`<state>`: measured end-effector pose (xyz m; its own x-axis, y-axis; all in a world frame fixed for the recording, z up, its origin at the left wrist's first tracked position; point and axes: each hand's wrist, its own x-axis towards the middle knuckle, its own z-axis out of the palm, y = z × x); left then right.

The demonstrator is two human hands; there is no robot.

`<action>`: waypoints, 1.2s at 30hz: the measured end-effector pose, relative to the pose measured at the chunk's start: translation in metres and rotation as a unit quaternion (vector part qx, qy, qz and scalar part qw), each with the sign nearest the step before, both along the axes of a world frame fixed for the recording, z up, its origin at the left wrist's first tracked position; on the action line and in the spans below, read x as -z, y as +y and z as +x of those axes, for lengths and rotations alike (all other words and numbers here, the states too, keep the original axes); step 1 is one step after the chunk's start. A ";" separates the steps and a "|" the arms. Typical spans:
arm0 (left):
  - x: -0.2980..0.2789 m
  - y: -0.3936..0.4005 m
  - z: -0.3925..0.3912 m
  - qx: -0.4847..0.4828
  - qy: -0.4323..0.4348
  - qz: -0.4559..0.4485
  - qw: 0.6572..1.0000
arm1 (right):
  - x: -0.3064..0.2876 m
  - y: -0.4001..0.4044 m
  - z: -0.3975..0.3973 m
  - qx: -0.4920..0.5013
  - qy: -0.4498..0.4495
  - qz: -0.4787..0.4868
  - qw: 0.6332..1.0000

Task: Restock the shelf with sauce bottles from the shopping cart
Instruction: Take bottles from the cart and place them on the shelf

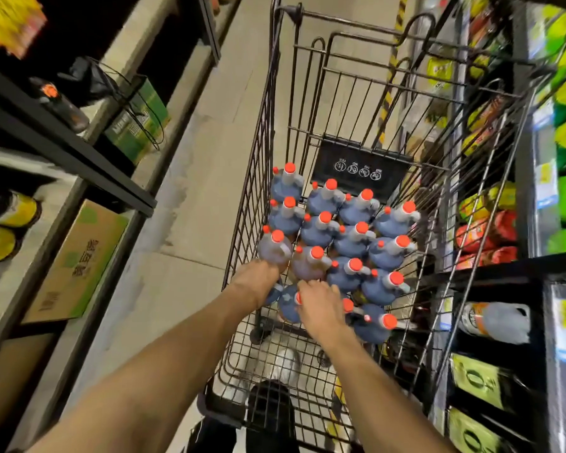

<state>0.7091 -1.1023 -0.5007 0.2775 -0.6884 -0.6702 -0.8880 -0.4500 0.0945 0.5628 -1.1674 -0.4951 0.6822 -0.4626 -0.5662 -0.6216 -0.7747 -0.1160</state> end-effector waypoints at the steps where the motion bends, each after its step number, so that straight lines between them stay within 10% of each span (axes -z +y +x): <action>1: 0.000 0.002 0.000 0.002 0.009 0.000 1.000 | 0.000 0.002 0.000 -0.004 -0.004 -0.003 1.000; 23: -0.004 0.046 -0.081 0.091 0.098 -0.036 0.990 | -0.011 0.033 -0.107 0.198 -0.041 0.068 0.977; 36: 0.077 0.092 -0.074 -0.302 0.370 -0.164 0.864 | 0.072 0.062 -0.150 0.531 -0.308 0.258 0.746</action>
